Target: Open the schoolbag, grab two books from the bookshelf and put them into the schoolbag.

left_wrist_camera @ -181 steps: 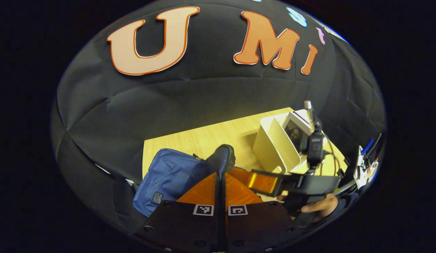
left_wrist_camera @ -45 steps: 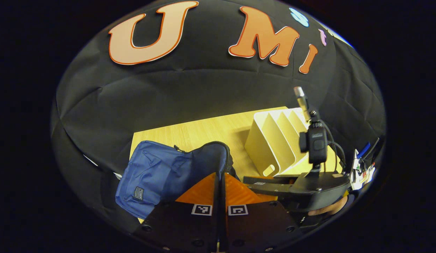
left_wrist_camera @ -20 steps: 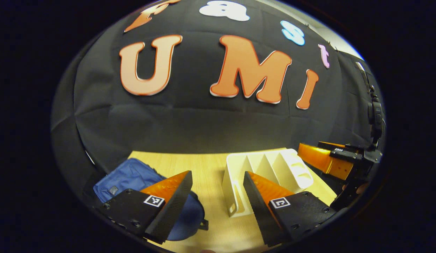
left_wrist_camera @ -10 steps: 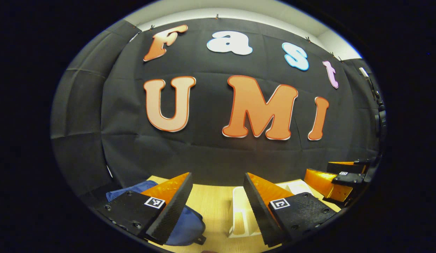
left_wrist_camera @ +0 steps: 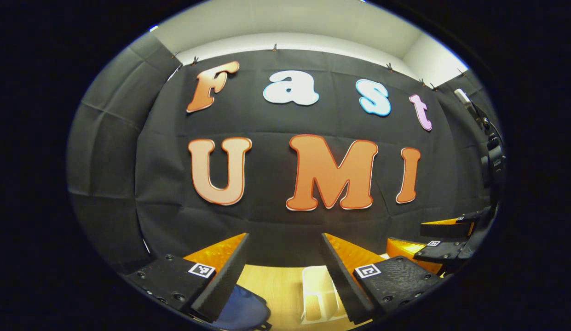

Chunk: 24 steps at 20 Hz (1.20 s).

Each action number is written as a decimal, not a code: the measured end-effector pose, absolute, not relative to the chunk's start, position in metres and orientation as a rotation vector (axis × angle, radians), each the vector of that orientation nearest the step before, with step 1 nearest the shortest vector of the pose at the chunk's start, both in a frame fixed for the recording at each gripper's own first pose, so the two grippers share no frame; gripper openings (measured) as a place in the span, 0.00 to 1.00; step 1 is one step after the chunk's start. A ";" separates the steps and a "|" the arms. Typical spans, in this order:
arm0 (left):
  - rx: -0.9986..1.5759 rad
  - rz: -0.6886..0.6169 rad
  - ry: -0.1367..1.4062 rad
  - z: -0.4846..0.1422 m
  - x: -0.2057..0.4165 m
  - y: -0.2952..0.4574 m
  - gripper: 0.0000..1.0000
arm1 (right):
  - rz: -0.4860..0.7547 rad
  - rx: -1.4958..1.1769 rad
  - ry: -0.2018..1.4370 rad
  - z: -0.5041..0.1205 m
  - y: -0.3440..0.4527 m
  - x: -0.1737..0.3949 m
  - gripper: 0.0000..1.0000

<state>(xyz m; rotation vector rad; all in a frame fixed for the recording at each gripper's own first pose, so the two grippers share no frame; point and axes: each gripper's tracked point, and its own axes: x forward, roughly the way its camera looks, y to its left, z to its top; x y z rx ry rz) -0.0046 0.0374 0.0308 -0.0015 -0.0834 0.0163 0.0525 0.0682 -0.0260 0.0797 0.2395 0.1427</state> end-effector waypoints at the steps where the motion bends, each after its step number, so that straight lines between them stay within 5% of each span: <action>1: -0.012 -0.001 -0.088 0.032 -0.007 0.033 0.94 | 0.139 0.080 0.250 -0.028 0.069 0.052 0.96; 24: 0.013 0.011 -0.045 0.022 -0.006 0.045 0.94 | 0.110 0.098 0.295 -0.042 0.075 0.047 0.97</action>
